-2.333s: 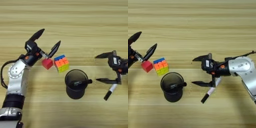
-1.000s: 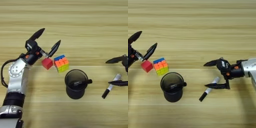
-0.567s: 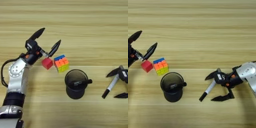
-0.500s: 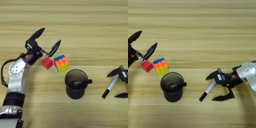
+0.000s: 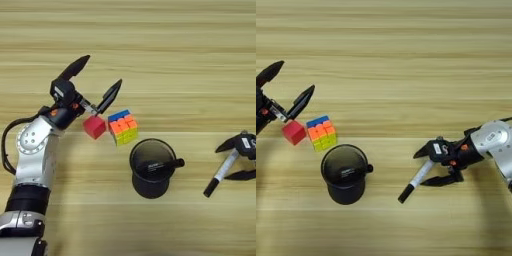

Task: Move the objects on the table

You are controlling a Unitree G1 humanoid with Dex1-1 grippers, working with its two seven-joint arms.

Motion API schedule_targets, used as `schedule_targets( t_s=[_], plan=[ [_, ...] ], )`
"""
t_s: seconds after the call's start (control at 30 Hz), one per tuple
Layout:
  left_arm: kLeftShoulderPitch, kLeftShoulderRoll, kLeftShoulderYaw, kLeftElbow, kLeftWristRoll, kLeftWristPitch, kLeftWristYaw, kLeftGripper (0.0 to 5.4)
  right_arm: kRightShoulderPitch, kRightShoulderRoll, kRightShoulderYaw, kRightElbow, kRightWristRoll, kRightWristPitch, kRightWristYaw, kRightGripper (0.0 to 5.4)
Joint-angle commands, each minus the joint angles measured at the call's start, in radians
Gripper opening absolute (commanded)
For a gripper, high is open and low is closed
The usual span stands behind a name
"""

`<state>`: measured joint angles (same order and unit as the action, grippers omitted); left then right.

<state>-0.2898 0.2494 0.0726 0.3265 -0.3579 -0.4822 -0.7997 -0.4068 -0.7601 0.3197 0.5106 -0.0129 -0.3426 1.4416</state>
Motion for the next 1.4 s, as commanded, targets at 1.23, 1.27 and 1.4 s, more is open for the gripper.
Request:
schedule_targets(
  t_s=[1.23, 1.27, 1.4],
  plan=[
    [-0.007, 0.005, -0.003, -0.001, 0.007, 0.003, -0.006, 5.4, 0.01, 0.023, 0.013, 0.009, -0.01, 0.0, -0.025, 0.75],
    [-0.007, 0.005, -0.003, -0.001, 0.007, 0.003, -0.006, 5.4, 0.007, 0.024, 0.006, 0.003, 0.0, 0.004, -0.024, 0.75],
    [-0.007, 0.005, -0.003, 0.001, 0.009, 0.004, -0.005, 5.4, -0.008, 0.019, -0.036, -0.059, 0.061, 0.031, -0.012, 0.75]
  ],
)
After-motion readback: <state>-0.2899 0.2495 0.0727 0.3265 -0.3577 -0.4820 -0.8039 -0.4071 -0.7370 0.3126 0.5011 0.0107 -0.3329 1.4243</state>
